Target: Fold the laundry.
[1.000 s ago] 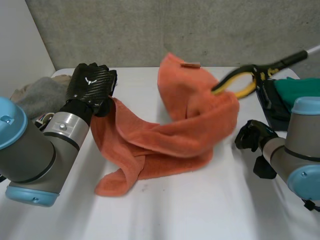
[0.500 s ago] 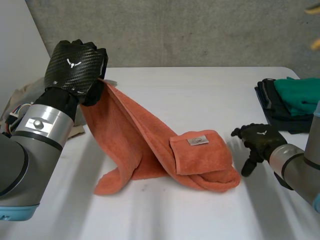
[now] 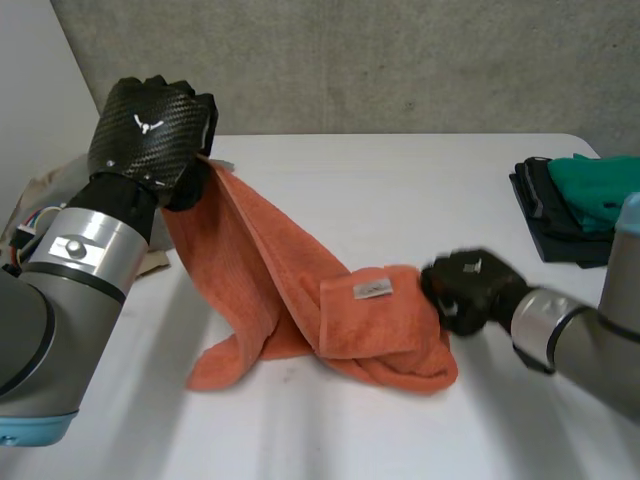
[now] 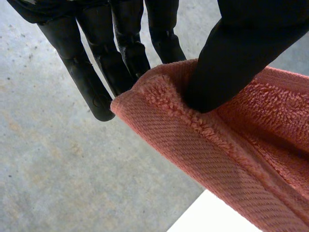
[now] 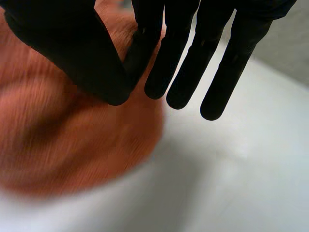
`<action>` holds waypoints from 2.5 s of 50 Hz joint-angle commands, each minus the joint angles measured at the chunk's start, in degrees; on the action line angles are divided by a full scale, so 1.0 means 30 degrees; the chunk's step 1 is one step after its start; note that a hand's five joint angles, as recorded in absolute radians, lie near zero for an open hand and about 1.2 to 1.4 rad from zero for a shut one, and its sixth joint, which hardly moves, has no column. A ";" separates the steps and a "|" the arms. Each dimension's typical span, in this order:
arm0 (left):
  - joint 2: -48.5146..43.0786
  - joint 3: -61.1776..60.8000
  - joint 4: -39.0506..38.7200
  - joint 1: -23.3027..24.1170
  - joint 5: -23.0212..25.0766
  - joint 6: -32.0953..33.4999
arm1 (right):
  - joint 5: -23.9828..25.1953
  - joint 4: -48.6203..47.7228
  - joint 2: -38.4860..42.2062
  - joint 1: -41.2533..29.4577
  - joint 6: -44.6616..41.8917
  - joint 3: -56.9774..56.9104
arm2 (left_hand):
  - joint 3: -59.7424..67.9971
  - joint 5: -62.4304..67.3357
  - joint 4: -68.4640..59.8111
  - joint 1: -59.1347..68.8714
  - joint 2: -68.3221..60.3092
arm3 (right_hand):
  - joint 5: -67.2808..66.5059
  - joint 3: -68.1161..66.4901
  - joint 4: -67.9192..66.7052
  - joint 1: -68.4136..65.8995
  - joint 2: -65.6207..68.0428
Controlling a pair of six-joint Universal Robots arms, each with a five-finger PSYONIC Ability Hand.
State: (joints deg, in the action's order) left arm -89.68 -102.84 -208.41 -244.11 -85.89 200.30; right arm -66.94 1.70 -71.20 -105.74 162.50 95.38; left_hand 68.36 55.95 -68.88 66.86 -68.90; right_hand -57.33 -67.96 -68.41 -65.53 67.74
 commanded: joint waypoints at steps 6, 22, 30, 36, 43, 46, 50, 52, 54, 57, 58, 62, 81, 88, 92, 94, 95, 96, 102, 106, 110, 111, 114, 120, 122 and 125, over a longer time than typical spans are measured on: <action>0.2441 0.0121 0.1414 -0.0017 0.0064 -0.0145 | -0.0858 0.0108 -0.2694 0.2226 0.9464 -0.3344 | 0.3880 0.4683 -0.3708 0.4379 -0.3700 | -0.4223 -0.4014 -0.3865 -0.4823 0.4086; 0.1621 -0.0026 0.1737 -0.0280 0.0152 -0.1698 | -0.1915 0.3801 0.0031 0.0063 -0.1601 -0.1737 | 0.3880 0.4683 -0.3708 0.4379 -0.3700 | 1.4766 1.4974 1.5124 1.4166 -1.4903; 0.1621 -0.0113 0.1737 -0.0310 0.0152 -0.1698 | -0.1680 0.3390 0.0236 -0.1461 -0.3777 -0.0592 | 0.3880 0.4683 -0.3708 0.4379 -0.3700 | 1.4765 1.4974 1.5123 1.4165 -1.4902; 0.1621 -0.0260 0.1737 -0.0310 0.0152 -0.1698 | -0.1474 0.1465 0.0675 -0.2925 -0.2260 -0.1466 | 0.3880 0.4683 -0.3708 0.4379 -0.3700 | 0.5846 0.6054 0.6204 0.5245 -0.5982; 0.1650 -0.0611 0.1795 -0.0339 0.0152 -0.1698 | -0.3549 -0.1269 0.2074 -0.2840 0.3508 -0.5414 | 0.3880 0.4683 -0.3708 0.4379 -0.3700 | -0.4223 -0.4014 -0.3865 -0.4823 0.4086; 0.1738 -0.0875 0.1766 -0.0368 0.0181 -0.1698 | -0.4606 -0.1151 0.3483 -0.2811 0.4104 -0.7177 | 0.3880 0.4683 -0.3708 0.4379 -0.3700 | -0.4223 -0.4014 -0.3865 -0.4823 0.4086; 0.1913 -0.1109 0.1824 -0.0339 0.0181 -0.1698 | -0.6568 -0.0801 0.5768 -0.2694 0.4047 -1.0195 | 0.3880 0.4683 -0.3708 0.4379 -0.3700 | -0.4223 -0.4014 -0.3865 -0.4823 0.4086; 0.1943 -0.1255 0.1795 -0.0339 0.0181 -0.1669 | -0.7973 -0.0478 0.7350 -0.2606 0.3755 -1.2069 | 0.3880 0.4683 -0.3708 0.4379 -0.3700 | -0.4223 -0.4014 -0.3865 -0.4823 0.4086; 0.1943 -0.1373 0.1795 -0.0310 0.0181 -0.1669 | -0.8999 -0.0157 0.8609 -0.2402 0.3316 -1.3533 | 0.3880 0.4683 -0.3708 0.4379 -0.3700 | -0.4223 -0.4014 -0.3865 -0.4823 0.4086; 0.1943 -0.1432 0.1795 -0.0310 0.0181 -0.1698 | -1.0816 0.0692 1.0487 -0.1611 0.2758 -1.5528 | 0.3880 0.4683 -0.3708 0.4379 -0.3700 | -0.4223 -0.4014 -0.3865 -0.4823 0.4086; 0.1943 -0.1432 0.1824 -0.0310 0.0181 -0.1698 | -1.1140 0.0956 1.0693 -0.1464 0.2728 -1.5823 | 0.3880 0.4683 -0.3708 0.4379 -0.3700 | -0.4223 -0.4014 -0.3865 -0.4823 0.4086; 0.1943 -0.1432 0.1824 -0.0251 0.0181 -0.1698 | -1.1612 0.1573 1.0871 -0.1229 0.2728 -1.6324 | 0.3880 0.4683 -0.3708 0.4379 -0.3700 | 0.8086 0.8295 0.8444 0.7486 -0.8223; 0.2119 -0.0700 0.1795 0.0012 0.0152 -0.1727 | -0.6171 0.4325 0.0860 -0.0467 -0.1837 -0.4357 | 0.3880 0.4683 -0.3708 0.4379 -0.3700 | 1.4164 1.4373 1.4522 1.3564 -1.4301; 0.2119 -0.0554 0.1824 0.0188 0.0122 -0.1815 | -0.4376 0.4593 -0.1785 -0.0554 -0.0997 0.0225 | 0.3880 0.4683 -0.3708 0.4379 -0.3700 | 1.3756 1.3964 1.4113 1.3155 -1.3892; 0.2148 -0.0437 0.1824 0.0510 0.0122 -0.1815 | -0.4346 0.2341 -0.1785 -0.0847 0.2339 0.1779 | 0.3880 0.4683 -0.3708 0.4379 -0.3700 | 1.3700 1.3908 1.4058 1.3100 -1.3837; 0.2119 -0.0319 0.1824 0.0685 0.0122 -0.1786 | -0.4258 0.0466 -0.1756 -0.1286 0.4537 0.2483 | 0.3880 0.4683 -0.3708 0.4379 -0.3700 | 1.3644 1.3853 1.4002 1.3044 -1.3781; 0.2119 -0.0174 0.1824 0.0773 0.0093 -0.1815 | -0.4229 -0.0033 -0.1669 -0.1490 0.5153 0.2630 | 0.3880 0.4683 -0.3708 0.4379 -0.3700 | 1.3533 1.3741 1.3891 1.2933 -1.3670; 0.2119 -0.0114 0.1824 0.0803 0.0064 -0.1815 | -0.4229 -0.0531 -0.1610 -0.1724 0.5739 0.2689 | 0.3880 0.4683 -0.3708 0.4379 -0.3700 | 1.3476 1.3685 1.3834 1.2876 -1.3613; 0.2148 0.0296 0.1824 0.0862 -0.0024 -0.2254 | -0.4521 -0.3229 0.1814 -0.4330 0.7503 0.2077 | 0.3880 0.4683 -0.3708 0.4379 -0.3700 | 1.1519 1.1727 1.1877 1.0919 -1.1656; 0.2148 0.0384 0.1824 0.0833 -0.0053 -0.2547 | -0.5076 -0.3846 0.3077 -0.5505 0.7445 0.0963 | 0.3880 0.4683 -0.3708 0.4379 -0.3700 | 0.6425 0.6633 0.6783 0.5825 -0.6562; 0.2119 0.0297 0.1824 0.0775 -0.0083 -0.2635 | -0.6598 -0.3875 0.2991 -0.5419 0.7240 0.0493 | 0.3880 0.4683 -0.3708 0.4379 -0.3700 | -0.4219 -0.4011 -0.3861 -0.4819 0.4082; 0.2090 0.0180 0.1824 0.0716 -0.0083 -0.2635 | -0.6921 -0.3934 0.2903 -0.5331 0.7153 0.0492 | 0.3880 0.4683 -0.3708 0.4379 -0.3700 | -0.4223 -0.4014 -0.3865 -0.4823 0.4086; 0.2090 -0.0141 0.1883 0.0657 -0.0024 -0.2606 | -0.7977 -0.3877 0.1210 -0.4979 0.6218 0.0638 | 0.3880 0.4683 -0.3708 0.4379 -0.3700 | -0.4223 -0.4014 -0.3865 -0.4823 0.4086; 0.2031 -0.1021 0.2848 0.0336 0.0210 -0.2401 | -0.6783 -0.1658 -0.3888 -0.2087 -0.0621 0.0991 | 0.3880 0.4683 -0.3708 0.4379 -0.3700 | -0.4223 -0.4014 -0.3865 -0.4823 0.4086; 0.1828 -0.1109 0.3577 0.0015 0.0268 -0.2401 | -0.6195 -0.0542 -0.4245 -0.1291 -0.2652 0.0757 | 0.3880 0.4683 -0.3708 0.4379 -0.3700 | -0.4223 -0.4014 -0.3865 -0.4823 0.4086; 0.1213 -0.1168 0.4225 -0.0192 0.0415 -0.2401 | -0.5548 0.1773 -0.4393 -0.0293 -0.5907 -0.0091 | 0.3880 0.4683 -0.3708 0.4379 -0.3700 | -0.4223 -0.4014 -0.3865 -0.4823 0.4086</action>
State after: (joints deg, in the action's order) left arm -83.84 -105.46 -199.72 -243.25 -85.31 192.95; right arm -87.90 -3.52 -80.33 -113.18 162.71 97.58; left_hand 68.42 55.95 -68.89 66.86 -68.93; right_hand -55.80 -67.84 -68.52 -62.76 67.30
